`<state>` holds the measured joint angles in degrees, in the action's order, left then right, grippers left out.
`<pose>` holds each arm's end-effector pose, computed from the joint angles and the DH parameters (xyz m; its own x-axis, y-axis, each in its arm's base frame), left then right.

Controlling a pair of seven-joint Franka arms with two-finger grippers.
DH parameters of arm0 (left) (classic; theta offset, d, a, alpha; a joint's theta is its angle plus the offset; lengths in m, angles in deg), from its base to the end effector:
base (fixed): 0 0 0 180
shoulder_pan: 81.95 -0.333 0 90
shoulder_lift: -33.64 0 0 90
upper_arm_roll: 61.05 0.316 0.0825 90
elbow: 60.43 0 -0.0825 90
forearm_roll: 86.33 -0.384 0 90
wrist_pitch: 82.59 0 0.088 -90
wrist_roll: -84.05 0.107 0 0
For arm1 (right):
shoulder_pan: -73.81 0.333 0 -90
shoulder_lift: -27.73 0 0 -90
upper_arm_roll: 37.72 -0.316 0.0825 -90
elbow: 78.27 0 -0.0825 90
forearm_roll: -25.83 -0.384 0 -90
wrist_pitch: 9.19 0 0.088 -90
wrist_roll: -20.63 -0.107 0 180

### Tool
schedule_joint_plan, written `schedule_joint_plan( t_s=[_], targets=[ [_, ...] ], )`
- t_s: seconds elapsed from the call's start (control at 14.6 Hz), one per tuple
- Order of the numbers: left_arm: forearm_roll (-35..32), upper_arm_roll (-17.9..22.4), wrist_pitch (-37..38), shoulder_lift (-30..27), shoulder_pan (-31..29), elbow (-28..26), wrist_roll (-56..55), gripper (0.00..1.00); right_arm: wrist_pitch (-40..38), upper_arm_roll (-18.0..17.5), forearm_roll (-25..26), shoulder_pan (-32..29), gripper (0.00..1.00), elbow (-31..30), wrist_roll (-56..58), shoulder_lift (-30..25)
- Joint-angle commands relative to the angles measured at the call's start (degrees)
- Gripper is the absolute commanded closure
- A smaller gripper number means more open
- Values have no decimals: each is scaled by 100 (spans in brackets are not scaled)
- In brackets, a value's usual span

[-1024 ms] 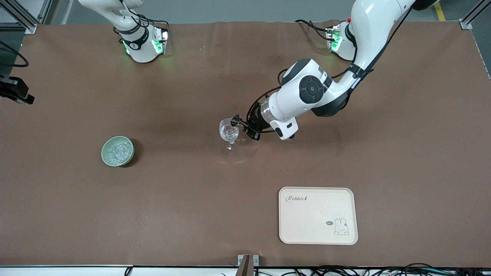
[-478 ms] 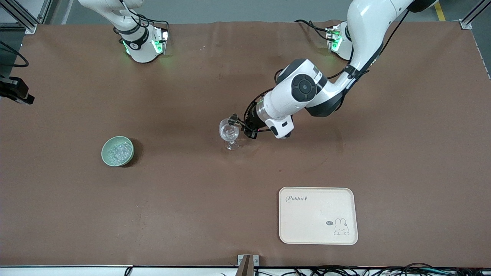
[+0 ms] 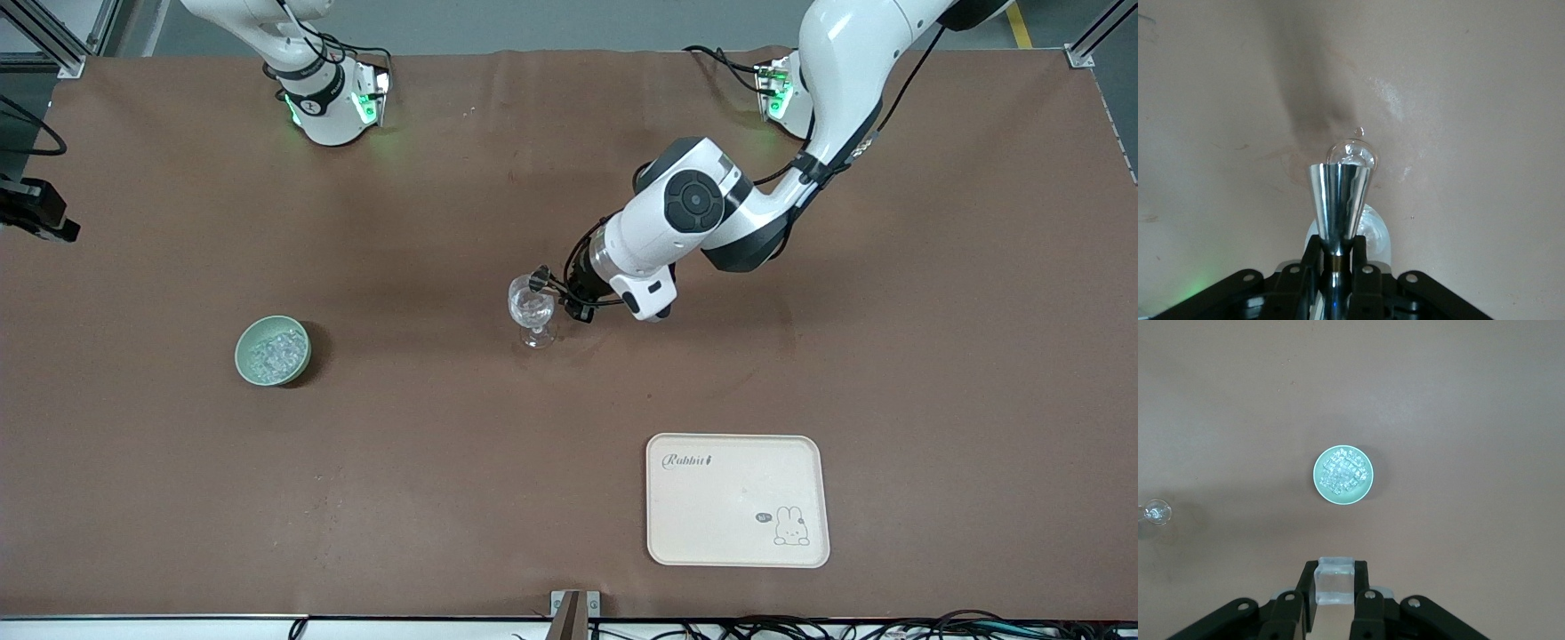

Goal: Pour wine and add ice with both arms
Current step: 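Tilt the jigger with the left gripper to pour into the glass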

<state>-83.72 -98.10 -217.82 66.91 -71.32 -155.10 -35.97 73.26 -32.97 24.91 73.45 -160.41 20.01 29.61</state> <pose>0.5159 -0.4703 0.3535 0.1400 0.8979 -0.4173 0.9873 -0.1588 -0.0104 0.5492 -0.0463 0.6589 0.9948 -0.0977 -0.0274 -0.0981 -0.9951 -0.0130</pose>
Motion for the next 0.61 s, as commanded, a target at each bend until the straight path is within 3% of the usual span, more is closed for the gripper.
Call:
schedule_joint_plan(
  t_s=[0.0, 0.55],
  targets=[
    [-43, 23, 40, 74, -52, 203, -66, 100, -36, -26, -39, -17, 96, 76, -70, 22],
    [2803, -13, 101, 75, -772, 256, 2331, 100, -80, -35, -57, 1, 97, 76, -96, 22]
  ],
)
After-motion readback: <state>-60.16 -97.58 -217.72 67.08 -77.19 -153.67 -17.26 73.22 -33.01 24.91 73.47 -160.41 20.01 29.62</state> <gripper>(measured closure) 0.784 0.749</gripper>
